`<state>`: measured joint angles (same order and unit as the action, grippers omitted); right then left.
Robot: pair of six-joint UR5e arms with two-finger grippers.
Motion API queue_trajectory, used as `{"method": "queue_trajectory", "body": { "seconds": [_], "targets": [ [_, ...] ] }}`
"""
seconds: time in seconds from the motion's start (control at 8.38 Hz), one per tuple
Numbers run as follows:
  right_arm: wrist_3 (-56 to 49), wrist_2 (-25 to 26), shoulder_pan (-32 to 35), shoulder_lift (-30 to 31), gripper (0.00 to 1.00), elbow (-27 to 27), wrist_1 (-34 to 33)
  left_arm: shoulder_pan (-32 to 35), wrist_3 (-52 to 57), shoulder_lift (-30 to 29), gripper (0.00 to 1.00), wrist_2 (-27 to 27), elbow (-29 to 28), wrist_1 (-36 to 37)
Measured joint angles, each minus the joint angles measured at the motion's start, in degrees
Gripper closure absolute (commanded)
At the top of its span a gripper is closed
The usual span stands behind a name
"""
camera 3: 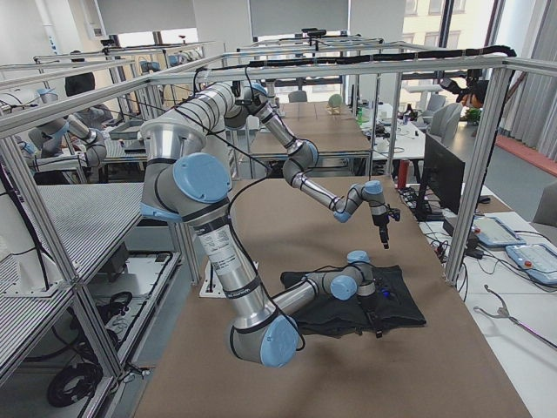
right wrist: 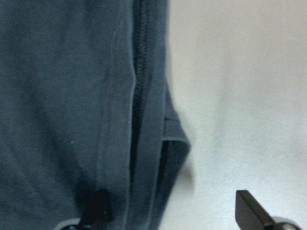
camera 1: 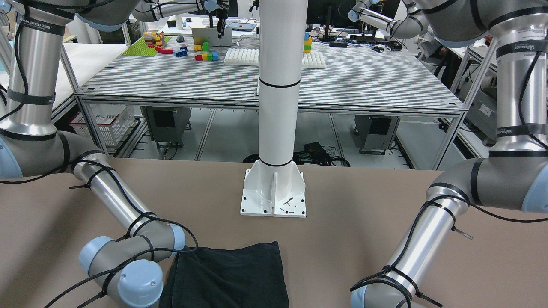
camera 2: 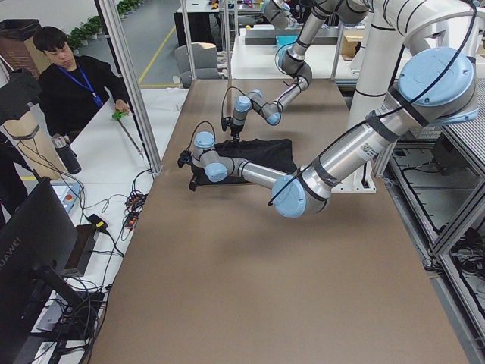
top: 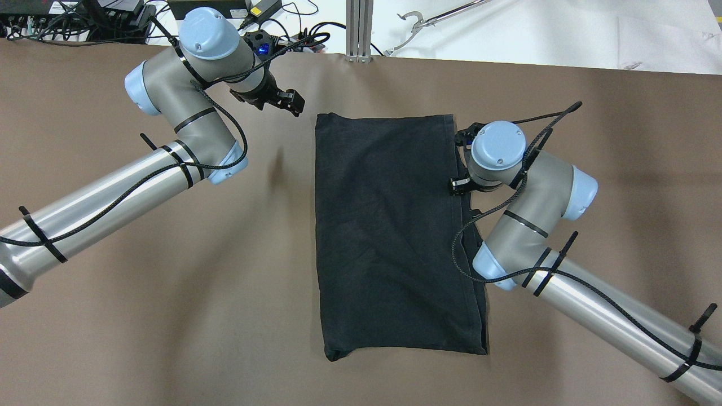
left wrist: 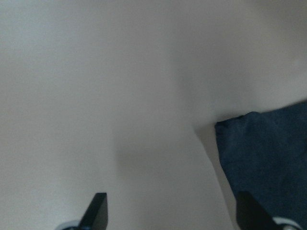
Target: Fold clothes
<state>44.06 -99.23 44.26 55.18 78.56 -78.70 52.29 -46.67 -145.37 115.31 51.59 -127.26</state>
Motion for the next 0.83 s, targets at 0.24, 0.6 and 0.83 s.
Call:
{"method": "queue_trajectory", "body": {
  "seconds": [0.24, 0.6, 0.83],
  "targets": [
    [-3.4, -3.9, 3.2, 1.6, 0.06, 0.1, 1.4, 0.0, 0.0, 0.1, 0.06, 0.0, 0.0, 0.0],
    [-3.6, -6.0, 4.9, 2.6, 0.05, 0.7, 2.6, 0.0, -1.2, 0.2, 0.05, 0.0, 0.6, 0.0],
    [-0.9, -6.1, 4.8, 3.7, 0.06, 3.6, 2.9, -0.9, -5.9, 2.1, 0.05, 0.0, 4.8, 0.1]
  ]
}}
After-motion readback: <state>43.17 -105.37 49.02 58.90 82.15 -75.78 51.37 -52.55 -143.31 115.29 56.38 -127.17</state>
